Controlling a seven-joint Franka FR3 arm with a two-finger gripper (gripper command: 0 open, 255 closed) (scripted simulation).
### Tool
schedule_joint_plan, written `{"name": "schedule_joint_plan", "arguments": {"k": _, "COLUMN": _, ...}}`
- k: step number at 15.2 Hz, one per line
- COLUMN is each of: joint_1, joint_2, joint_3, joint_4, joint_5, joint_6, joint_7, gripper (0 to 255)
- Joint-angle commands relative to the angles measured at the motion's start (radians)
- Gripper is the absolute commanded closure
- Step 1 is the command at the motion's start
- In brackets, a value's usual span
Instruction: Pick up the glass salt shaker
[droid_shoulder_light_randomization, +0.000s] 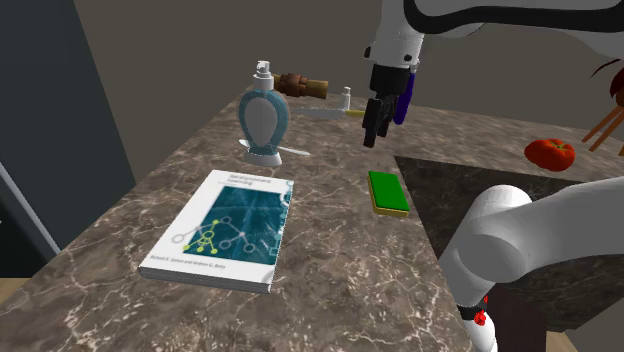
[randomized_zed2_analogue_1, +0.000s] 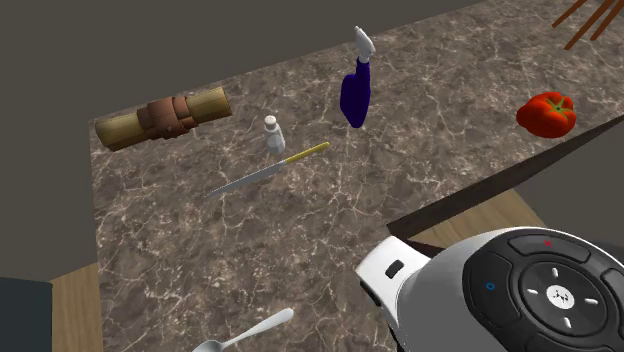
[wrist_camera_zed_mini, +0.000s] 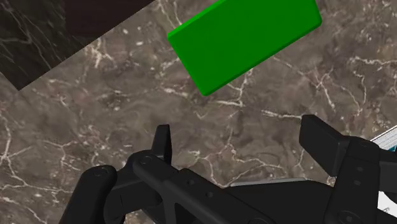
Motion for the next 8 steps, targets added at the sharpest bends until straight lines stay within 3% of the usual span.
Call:
{"name": "schedule_joint_plan", "arguments": {"k": 1, "joint_1": 0.0, "joint_2": 0.0, "joint_3": 0.0, "joint_4": 0.0, "joint_5": 0.0, "joint_6": 0.0, "joint_7": 0.0, "gripper": 0}}
{"name": "schedule_joint_plan", "arguments": {"k": 8, "joint_1": -0.039, "joint_2": 0.147, "joint_3": -0.116, "joint_4": 0.066, "joint_5": -0.08, "joint_6": 0.137, "joint_7": -0.145, "gripper": 0}}
